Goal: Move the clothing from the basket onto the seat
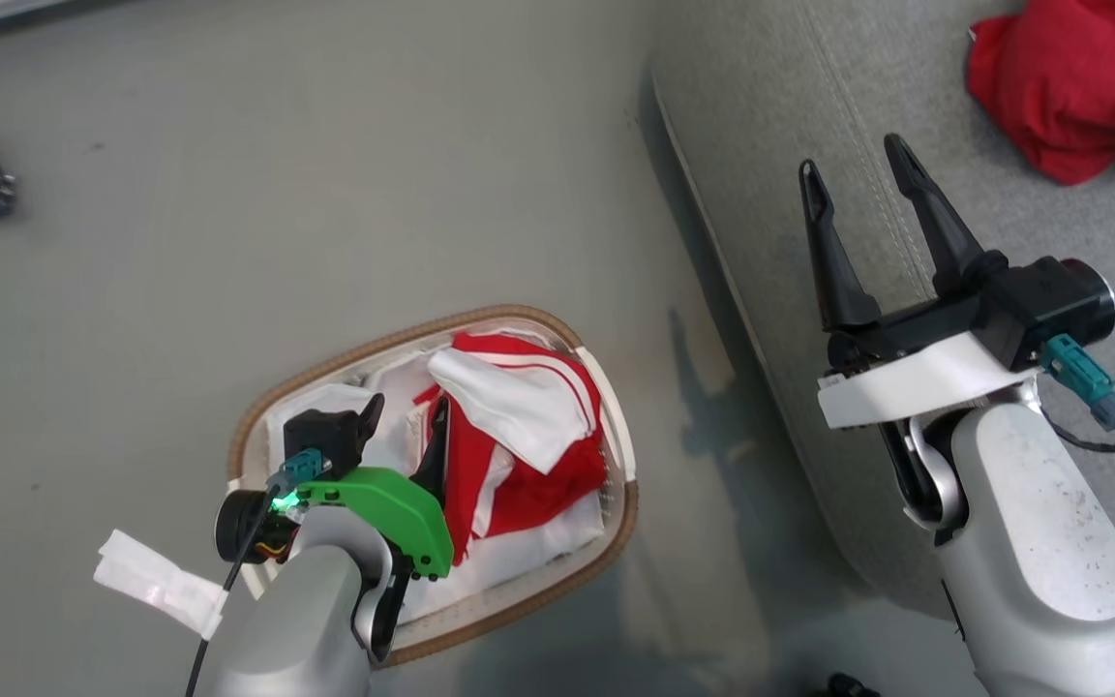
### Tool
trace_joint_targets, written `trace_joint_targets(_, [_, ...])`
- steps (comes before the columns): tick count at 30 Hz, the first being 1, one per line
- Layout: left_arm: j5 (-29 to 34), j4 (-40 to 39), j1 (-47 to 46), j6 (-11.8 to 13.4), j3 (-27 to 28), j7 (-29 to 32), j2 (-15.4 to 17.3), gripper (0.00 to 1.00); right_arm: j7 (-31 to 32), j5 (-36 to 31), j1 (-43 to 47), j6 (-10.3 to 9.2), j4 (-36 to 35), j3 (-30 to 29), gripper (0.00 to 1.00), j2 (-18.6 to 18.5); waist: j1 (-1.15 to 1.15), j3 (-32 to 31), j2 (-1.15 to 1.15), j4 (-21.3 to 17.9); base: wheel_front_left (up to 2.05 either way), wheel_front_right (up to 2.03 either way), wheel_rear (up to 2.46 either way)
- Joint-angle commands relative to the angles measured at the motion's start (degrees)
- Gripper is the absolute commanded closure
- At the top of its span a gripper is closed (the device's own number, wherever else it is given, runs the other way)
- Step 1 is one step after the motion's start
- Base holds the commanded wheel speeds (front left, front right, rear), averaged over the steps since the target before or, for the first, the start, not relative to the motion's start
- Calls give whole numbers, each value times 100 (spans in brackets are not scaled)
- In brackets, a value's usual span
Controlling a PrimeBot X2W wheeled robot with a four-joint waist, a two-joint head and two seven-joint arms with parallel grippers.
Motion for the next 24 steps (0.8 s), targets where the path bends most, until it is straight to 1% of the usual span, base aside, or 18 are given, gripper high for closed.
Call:
trace_joint_targets(1, [-155,138,-199,-39,-84,-3,50,0,-27,31,-121,-8,-79,23,0,18,0,612,0,-540,0,0,0])
trace_joint_targets(4, [-453,493,-521,-106,-400,-3,47,0,-27,38,-222,-8,-205,69,0,42,0,815,0,-651,0,0,0])
trace_joint_targets(7, [-707,761,-777,-108,-657,-4,51,0,-27,32,-334,-8,-325,94,0,71,0,994,0,-727,0,0,0])
trace_joint_targets(13, [-1248,1204,-1200,23,-924,17,48,0,-27,16,-501,-8,-510,132,0,133,0,1325,0,-854,0,0,0])
trace_joint_targets(17, [-1547,1366,-1401,56,-1035,12,49,0,-27,7,-576,-8,-602,119,0,160,0,1506,0,-899,0,0,0])
trace_joint_targets(24, [-1775,1686,-1845,231,-1228,6,47,0,-27,-17,-690,-8,-742,59,0,194,0,1836,0,-985,0,0,0])
